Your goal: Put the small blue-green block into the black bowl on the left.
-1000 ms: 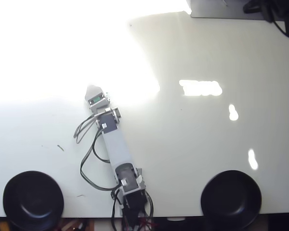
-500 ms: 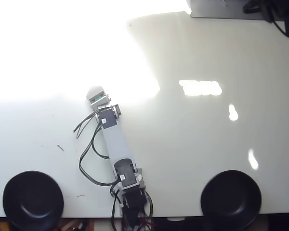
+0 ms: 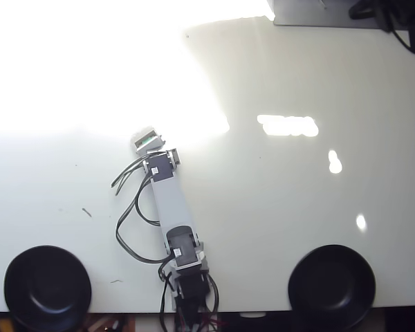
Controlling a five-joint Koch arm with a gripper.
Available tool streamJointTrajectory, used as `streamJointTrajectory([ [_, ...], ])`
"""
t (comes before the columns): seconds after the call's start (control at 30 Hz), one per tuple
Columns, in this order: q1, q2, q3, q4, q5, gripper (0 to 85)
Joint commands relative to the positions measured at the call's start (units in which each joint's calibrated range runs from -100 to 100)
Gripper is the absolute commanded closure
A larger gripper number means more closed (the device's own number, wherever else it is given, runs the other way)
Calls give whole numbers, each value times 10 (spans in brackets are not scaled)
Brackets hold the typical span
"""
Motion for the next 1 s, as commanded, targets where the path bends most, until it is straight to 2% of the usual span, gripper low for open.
streamJointTrajectory([
  [0.0,-1,-2,28,-3,-1,605],
  [0.23,-6,-14,27,-4,-2,821],
  [0.6,24,-122,58,-50,0,823],
  [0.97,100,-230,137,-119,24,823],
])
